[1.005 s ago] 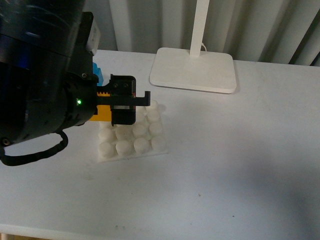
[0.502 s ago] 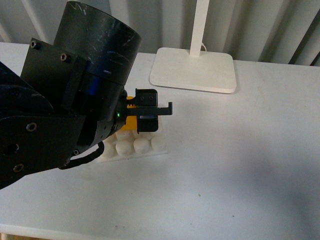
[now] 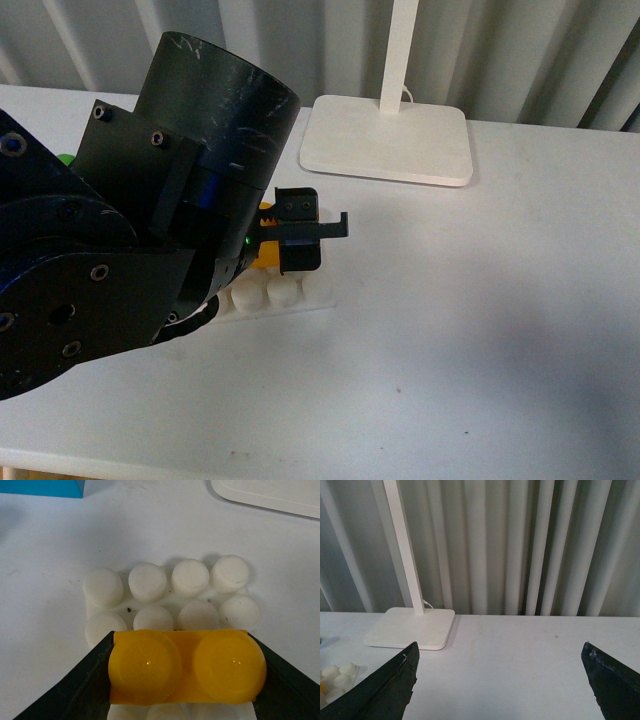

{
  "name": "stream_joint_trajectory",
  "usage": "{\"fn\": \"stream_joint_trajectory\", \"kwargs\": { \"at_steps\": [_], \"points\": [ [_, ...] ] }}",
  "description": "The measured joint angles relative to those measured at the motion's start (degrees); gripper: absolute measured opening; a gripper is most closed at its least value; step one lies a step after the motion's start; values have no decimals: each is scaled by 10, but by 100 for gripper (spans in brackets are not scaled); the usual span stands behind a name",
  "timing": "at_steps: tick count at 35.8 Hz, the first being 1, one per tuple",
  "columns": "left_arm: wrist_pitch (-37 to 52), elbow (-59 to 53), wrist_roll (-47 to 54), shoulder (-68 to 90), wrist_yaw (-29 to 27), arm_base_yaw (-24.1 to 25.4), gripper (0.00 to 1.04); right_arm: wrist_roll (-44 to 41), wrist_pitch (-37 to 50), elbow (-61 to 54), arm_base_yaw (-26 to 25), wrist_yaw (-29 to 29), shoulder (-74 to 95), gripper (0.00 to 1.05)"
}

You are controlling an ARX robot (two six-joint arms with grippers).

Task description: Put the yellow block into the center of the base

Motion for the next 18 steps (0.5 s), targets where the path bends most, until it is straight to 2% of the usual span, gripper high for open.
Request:
{"fn": "stream_joint_trajectory", "kwargs": {
  "at_steps": [18],
  "points": [
    [-14,6,-34,0,-10,-15,66,0,0,0,0,0,0,95]
  ]
}}
